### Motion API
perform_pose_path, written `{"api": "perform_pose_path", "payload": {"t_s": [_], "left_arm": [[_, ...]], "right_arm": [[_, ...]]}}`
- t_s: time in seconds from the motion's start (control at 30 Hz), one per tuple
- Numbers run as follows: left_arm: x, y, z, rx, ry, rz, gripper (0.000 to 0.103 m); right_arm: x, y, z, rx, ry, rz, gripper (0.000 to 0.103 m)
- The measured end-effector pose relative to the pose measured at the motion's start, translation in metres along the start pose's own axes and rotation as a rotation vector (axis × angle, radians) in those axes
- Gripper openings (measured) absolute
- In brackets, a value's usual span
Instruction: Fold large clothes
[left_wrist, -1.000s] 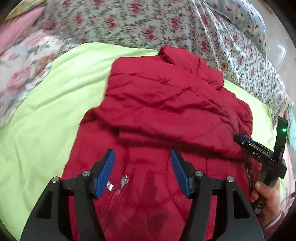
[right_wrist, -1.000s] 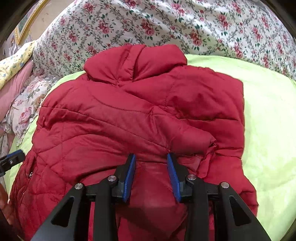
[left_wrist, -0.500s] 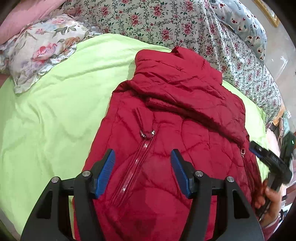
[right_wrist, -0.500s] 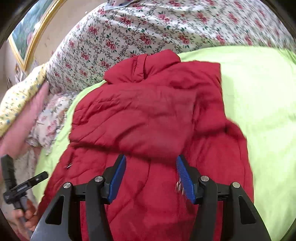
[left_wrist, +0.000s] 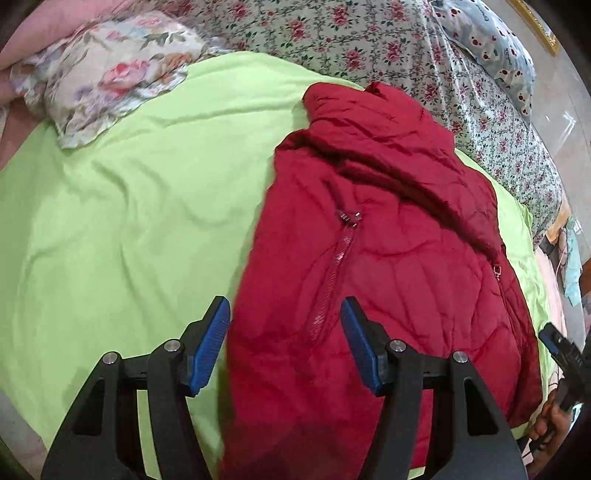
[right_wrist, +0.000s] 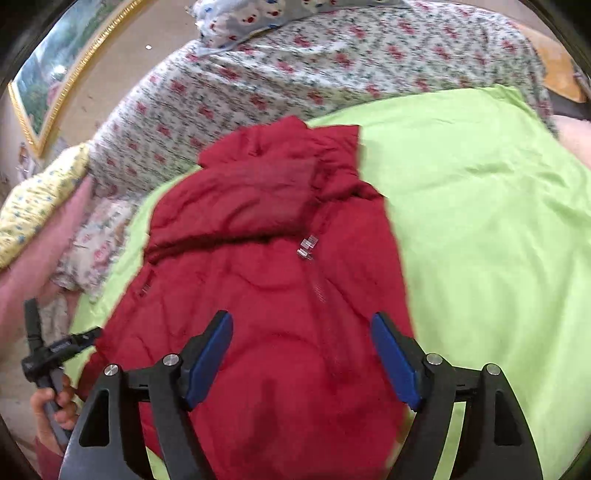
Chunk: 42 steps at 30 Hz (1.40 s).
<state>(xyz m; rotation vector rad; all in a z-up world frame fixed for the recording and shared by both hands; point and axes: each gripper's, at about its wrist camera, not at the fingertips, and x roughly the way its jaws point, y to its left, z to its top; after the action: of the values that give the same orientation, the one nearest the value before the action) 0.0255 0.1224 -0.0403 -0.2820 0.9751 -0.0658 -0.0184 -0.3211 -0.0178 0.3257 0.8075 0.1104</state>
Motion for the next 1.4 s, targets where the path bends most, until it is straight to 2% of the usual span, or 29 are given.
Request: {"api": "perform_pose_path", "payload": {"t_s": [0.17, 0.43, 0.6, 0.8, 0.9, 0.97, 1.0, 1.33, 1.4], "left_arm": [[0.003, 0.012, -0.008, -0.021, 0.019, -0.020, 0.061], [0.006, 0.012, -0.020, 0.009, 0.053, -0.052, 0.061], [0.008, 0.014, -0.026, 0.013, 0.077, -0.060, 0.062], [0.009, 0.016, -0.032, 0.016, 0.088, -0.067, 0.062], [0.009, 0.015, -0.033, 0.028, 0.093, -0.068, 0.062], [0.009, 0.013, -0.035, 0.044, 0.097, -0.067, 0.062], [0.009, 0.012, -0.035, 0.052, 0.098, -0.067, 0.062], [0.010, 0.005, -0.041, 0.105, 0.119, -0.080, 0.062], [0.010, 0.002, -0.042, 0.120, 0.118, -0.097, 0.052]], "right_arm": [[-0.007, -0.001, -0.018, -0.041, 0.027, -0.107, 0.087], [0.007, -0.006, -0.039, -0.039, 0.123, -0.104, 0.087], [0.003, -0.004, -0.048, -0.065, 0.130, -0.110, 0.086], [-0.003, -0.005, -0.054, -0.078, 0.132, -0.110, 0.078], [-0.006, -0.006, -0.054, -0.084, 0.126, -0.102, 0.066], [-0.008, -0.006, -0.055, -0.081, 0.121, -0.085, 0.055], [-0.009, -0.006, -0.055, -0.081, 0.119, -0.082, 0.053], [-0.007, -0.004, -0.059, -0.086, 0.141, -0.088, 0.056], [-0.008, -0.004, -0.060, -0.083, 0.138, -0.084, 0.056]]}}
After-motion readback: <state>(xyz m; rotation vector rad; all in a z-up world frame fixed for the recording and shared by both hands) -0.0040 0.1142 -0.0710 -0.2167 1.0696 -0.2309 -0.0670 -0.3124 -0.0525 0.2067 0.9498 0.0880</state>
